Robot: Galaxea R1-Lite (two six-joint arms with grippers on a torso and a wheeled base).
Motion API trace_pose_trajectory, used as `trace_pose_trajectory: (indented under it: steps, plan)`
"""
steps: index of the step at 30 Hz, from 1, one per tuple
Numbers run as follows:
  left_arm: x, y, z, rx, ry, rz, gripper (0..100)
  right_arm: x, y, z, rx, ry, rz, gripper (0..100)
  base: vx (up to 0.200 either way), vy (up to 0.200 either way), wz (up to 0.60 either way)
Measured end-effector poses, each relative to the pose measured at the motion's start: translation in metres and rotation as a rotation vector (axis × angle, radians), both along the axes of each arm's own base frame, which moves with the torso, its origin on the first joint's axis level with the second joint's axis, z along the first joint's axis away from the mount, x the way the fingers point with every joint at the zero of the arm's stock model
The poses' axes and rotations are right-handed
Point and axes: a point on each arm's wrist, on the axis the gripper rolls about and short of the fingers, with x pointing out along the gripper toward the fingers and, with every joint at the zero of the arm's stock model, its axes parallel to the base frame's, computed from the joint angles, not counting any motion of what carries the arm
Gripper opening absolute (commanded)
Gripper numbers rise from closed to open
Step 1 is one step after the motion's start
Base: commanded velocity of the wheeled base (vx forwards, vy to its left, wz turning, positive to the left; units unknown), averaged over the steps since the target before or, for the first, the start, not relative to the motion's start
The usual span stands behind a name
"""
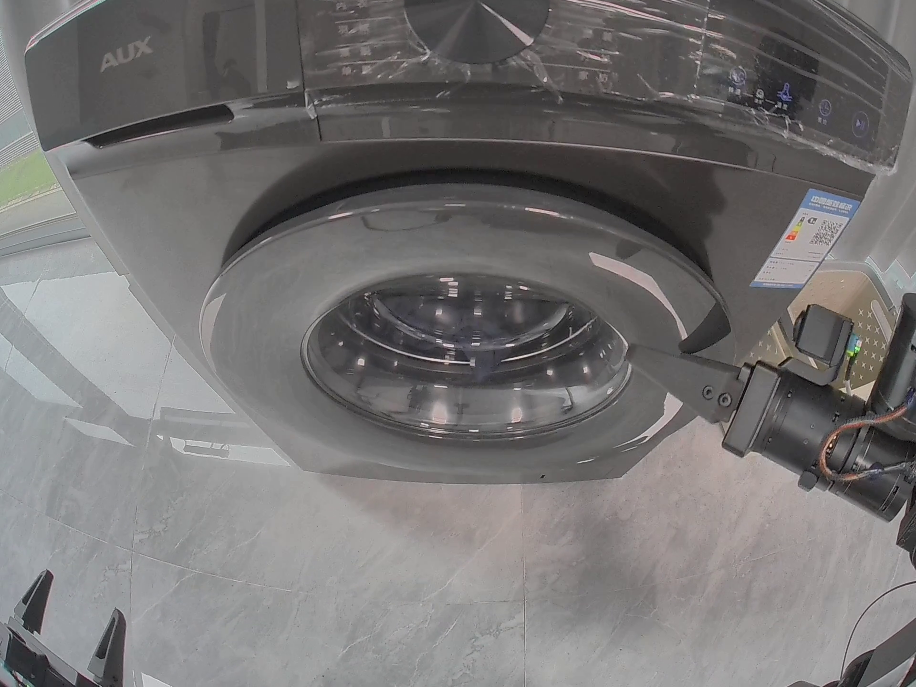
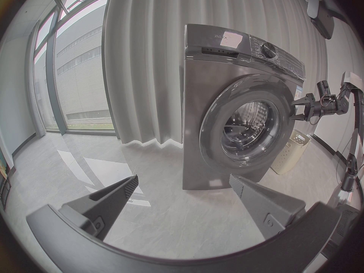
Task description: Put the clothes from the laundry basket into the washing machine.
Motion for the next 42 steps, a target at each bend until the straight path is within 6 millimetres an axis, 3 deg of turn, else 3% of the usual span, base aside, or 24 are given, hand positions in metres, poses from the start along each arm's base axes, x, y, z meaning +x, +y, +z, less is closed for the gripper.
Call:
trace_pose_trajectory:
  steps: [19, 26, 33, 42]
  plan:
    - [0.0, 0.0, 0.0, 0.0, 0.0, 0.0, 100, 0.011, -0.008, 0.002, 0.002, -0.002, -0.056, 100, 0.0, 0.0, 0.0]
    - [0.0, 0.0, 0.0, 0.0, 0.0, 0.001, 100, 0.006, -0.011, -0.003, 0.0, -0.014, -0.071, 100, 0.0, 0.0, 0.0]
    - [0.0, 0.0, 0.0, 0.0, 0.0, 0.0, 100, -0.029, -0.018, -0.033, -0.083, 0.027, 0.002, 100, 0.0, 0.0, 0.0]
    - [0.0, 0.0, 0.0, -0.002, 0.0, -0.001, 100, -0.088, -0.06, -0.056, -0.111, -0.02, 0.079, 100, 0.0, 0.0, 0.0]
